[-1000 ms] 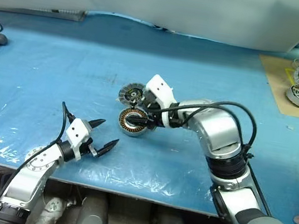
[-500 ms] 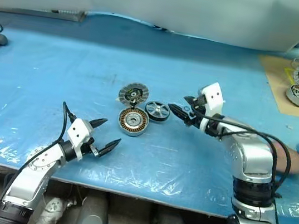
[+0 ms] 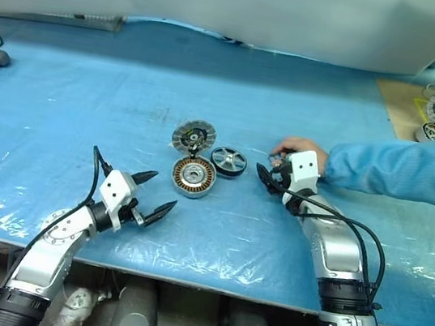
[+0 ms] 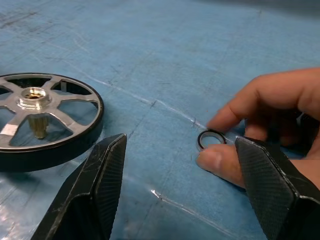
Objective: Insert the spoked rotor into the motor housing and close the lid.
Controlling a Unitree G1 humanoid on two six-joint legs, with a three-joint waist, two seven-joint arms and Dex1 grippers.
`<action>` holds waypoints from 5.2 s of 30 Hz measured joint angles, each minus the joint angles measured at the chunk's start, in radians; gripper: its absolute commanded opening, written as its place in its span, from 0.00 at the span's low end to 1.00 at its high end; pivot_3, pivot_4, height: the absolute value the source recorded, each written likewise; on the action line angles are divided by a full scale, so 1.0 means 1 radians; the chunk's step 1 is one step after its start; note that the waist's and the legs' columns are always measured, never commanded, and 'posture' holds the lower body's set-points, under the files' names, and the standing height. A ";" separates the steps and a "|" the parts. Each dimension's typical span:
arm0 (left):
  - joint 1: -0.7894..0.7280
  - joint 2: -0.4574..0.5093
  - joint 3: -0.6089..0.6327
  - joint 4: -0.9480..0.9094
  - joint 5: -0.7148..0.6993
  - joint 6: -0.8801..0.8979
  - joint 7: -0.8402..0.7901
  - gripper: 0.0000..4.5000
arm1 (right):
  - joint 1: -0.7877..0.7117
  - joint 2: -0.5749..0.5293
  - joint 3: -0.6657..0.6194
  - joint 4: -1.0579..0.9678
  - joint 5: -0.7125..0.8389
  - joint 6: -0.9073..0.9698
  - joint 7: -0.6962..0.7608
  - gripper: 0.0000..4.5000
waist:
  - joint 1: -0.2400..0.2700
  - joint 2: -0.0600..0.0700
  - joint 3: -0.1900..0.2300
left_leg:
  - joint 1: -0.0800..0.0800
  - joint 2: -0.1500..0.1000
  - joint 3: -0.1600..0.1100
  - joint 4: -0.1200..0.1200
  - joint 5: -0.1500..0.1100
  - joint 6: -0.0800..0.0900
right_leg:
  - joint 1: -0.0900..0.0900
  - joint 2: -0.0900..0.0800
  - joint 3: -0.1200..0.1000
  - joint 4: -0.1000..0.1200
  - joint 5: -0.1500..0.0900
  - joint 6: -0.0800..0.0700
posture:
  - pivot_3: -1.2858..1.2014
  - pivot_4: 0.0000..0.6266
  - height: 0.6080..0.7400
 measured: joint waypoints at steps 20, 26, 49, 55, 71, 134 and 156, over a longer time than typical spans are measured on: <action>-0.017 -0.002 0.000 -0.020 0.000 0.032 0.011 1.00 | -0.010 -0.001 -0.005 0.035 0.001 -0.001 -0.015 0.81 | 0.000 0.000 0.000 | 0.000 0.000 0.000 0.000 0.000 0.000 | 0.000 0.000 0.000 0.000 0.001 0.002 | 0.52 0.24 1.00; -0.021 -0.001 0.000 -0.036 0.000 0.045 0.010 1.00 | -0.011 -0.001 -0.005 0.037 0.003 -0.001 -0.015 0.81 | 0.000 0.000 0.000 | 0.000 0.000 0.000 0.000 0.000 0.000 | 0.000 0.000 0.000 0.000 0.001 0.002 | 0.52 0.24 1.00; -0.021 -0.018 -0.004 -0.036 0.017 0.036 0.030 1.00 | -0.392 -0.023 0.015 0.782 -0.005 -0.418 0.178 0.81 | -0.002 0.000 0.000 | -0.003 0.000 0.000 0.004 0.000 0.001 | -0.001 0.000 -0.001 0.002 -0.001 -0.003 | 0.52 0.24 1.00; -0.020 -0.018 -0.004 -0.044 0.016 0.049 0.033 1.00 | -0.470 0.000 0.022 0.917 -0.016 -0.495 0.210 0.81 | -0.002 0.000 0.000 | -0.006 0.001 0.000 0.007 0.000 0.002 | -0.002 0.000 -0.003 0.003 -0.001 -0.003 | 0.52 0.24 1.00; -0.043 -0.003 -0.004 -0.246 -0.002 0.263 0.104 1.00 | -0.575 0.030 0.037 1.139 -0.076 -0.610 0.197 0.54 | -0.015 0.000 0.000 | -0.006 0.001 0.000 0.011 -0.001 0.005 | -0.002 0.000 -0.004 0.006 0.000 -0.005 | 0.52 0.24 1.00; -0.066 -0.062 0.009 0.232 0.005 -0.159 -0.018 1.00 | -0.167 0.034 0.359 0.061 0.066 0.016 0.348 0.13 | 0.000 -0.002 0.001 | -0.007 0.001 0.000 0.001 0.001 0.002 | -0.005 0.000 -0.002 -0.002 0.002 0.001 | 0.52 0.24 1.00; -0.088 -0.037 0.009 0.153 0.000 -0.081 -0.015 1.00 | -0.150 -0.013 0.320 -0.110 0.110 0.129 0.364 0.34 | 0.002 -0.002 0.001 | -0.006 0.001 0.000 0.001 0.001 0.002 | -0.004 0.000 -0.002 0.000 0.003 0.001 | 0.52 0.24 1.00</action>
